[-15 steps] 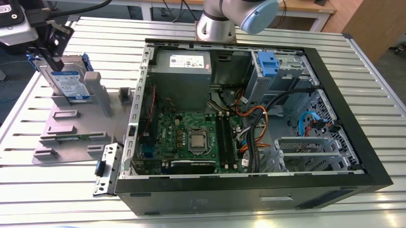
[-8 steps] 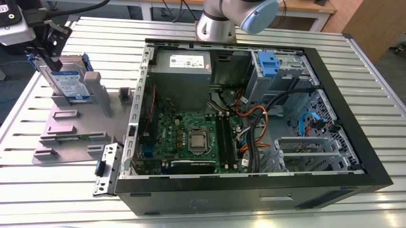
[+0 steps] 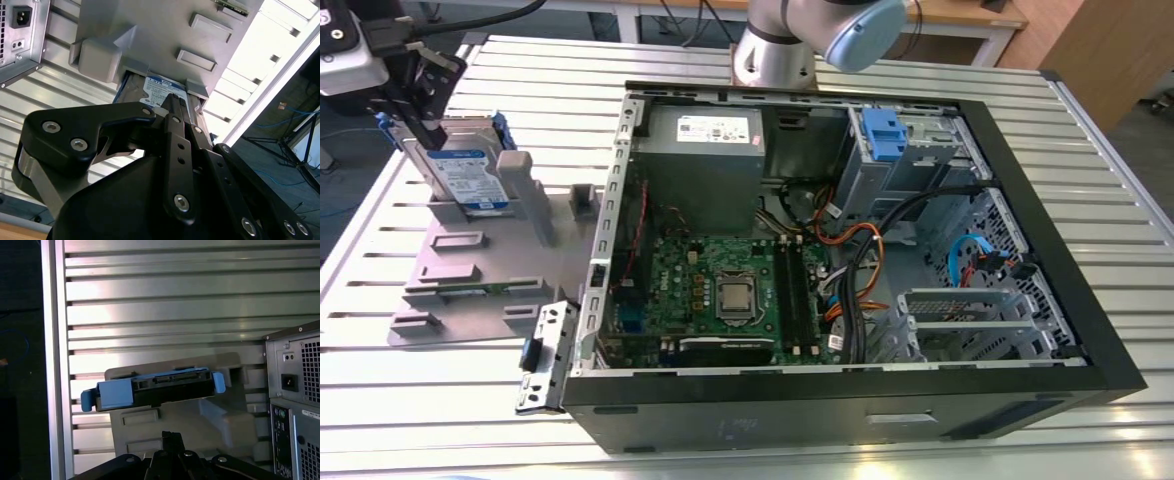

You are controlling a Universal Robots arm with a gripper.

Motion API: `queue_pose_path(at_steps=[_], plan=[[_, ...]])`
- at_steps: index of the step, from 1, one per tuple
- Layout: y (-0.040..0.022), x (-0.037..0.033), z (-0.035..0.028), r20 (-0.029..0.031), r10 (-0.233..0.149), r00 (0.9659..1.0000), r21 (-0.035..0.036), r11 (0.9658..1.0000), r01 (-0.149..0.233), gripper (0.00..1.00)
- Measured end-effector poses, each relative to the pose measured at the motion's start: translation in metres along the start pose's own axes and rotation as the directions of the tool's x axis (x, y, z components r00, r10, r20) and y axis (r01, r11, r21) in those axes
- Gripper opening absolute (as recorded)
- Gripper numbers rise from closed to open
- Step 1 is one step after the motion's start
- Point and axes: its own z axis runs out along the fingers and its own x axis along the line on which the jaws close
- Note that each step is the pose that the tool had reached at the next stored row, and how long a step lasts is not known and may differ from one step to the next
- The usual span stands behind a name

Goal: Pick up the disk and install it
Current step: 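Reach for the disk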

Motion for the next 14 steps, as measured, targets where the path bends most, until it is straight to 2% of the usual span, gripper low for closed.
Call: queue_pose_path(at_steps=[14], plan=[[-0.0004,0.0057,0.0001,0.0001,0.0,1.0,-0.0001,1.0,0.0,0.11]])
